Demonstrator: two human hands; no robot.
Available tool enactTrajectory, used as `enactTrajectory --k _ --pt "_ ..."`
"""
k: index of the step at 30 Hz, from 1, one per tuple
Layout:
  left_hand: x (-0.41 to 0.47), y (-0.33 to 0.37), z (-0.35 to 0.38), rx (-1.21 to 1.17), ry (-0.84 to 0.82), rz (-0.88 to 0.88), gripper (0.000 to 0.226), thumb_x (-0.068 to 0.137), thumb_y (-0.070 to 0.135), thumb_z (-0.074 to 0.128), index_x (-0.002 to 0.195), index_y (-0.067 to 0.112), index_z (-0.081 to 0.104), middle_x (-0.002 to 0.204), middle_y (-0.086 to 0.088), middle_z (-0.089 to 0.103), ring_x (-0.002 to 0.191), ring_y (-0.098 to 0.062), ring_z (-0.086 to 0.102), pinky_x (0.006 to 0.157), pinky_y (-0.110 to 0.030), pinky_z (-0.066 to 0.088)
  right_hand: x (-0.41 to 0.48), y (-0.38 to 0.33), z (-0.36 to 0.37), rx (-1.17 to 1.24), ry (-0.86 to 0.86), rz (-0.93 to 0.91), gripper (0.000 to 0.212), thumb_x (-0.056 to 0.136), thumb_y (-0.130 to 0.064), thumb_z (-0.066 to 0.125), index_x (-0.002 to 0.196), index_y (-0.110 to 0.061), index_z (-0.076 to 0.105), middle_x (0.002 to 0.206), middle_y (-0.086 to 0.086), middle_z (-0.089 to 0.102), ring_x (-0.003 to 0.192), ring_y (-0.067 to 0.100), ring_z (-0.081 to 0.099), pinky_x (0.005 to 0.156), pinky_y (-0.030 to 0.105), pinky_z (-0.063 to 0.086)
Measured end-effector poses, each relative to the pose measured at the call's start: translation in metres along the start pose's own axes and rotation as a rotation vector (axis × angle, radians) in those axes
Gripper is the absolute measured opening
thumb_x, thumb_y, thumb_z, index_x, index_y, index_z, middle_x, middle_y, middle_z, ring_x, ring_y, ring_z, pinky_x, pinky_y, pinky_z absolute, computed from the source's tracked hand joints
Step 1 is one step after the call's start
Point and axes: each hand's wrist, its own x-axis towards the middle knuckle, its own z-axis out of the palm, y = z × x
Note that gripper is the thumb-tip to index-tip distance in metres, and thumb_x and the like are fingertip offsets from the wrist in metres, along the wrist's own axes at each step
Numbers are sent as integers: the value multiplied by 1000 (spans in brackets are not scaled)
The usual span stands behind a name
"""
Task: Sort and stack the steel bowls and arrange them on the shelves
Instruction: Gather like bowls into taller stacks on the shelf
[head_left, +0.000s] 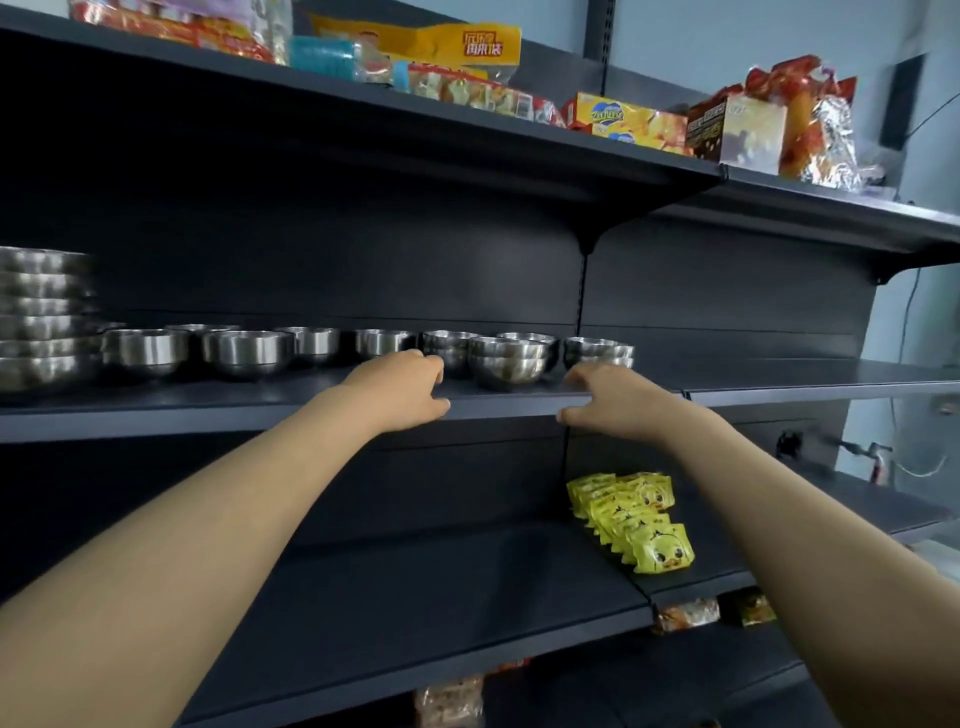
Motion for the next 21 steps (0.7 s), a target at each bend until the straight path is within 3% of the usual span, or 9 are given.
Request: enactTrajectory --k 6,14,21 --pt "51 7 10 11 -11 -56 42 90 41 50 124 16 49 122 -2 52 107 -20 54 89 -37 49 53 42 -6 49 16 -48 56 87 -36 63 133 -8 47 131 10 54 117 26 52 96 34 43" --pt "128 5 13 52 41 -5 42 88 43 52 119 14 53 116 -3 54 105 -21 52 89 -37 46 128 77 1 86 46 -71 61 84 -40 67 133 -10 46 127 10 55 109 24 53 85 29 41" --pt "181 -15 41 90 -132 29 53 84 54 56 99 3 58 99 -9 59 93 -26 56 83 -38 46 184 83 26 165 -91 -68 87 73 -55 72 144 -19 35 135 -1 51 121 17 49 98 28 38"
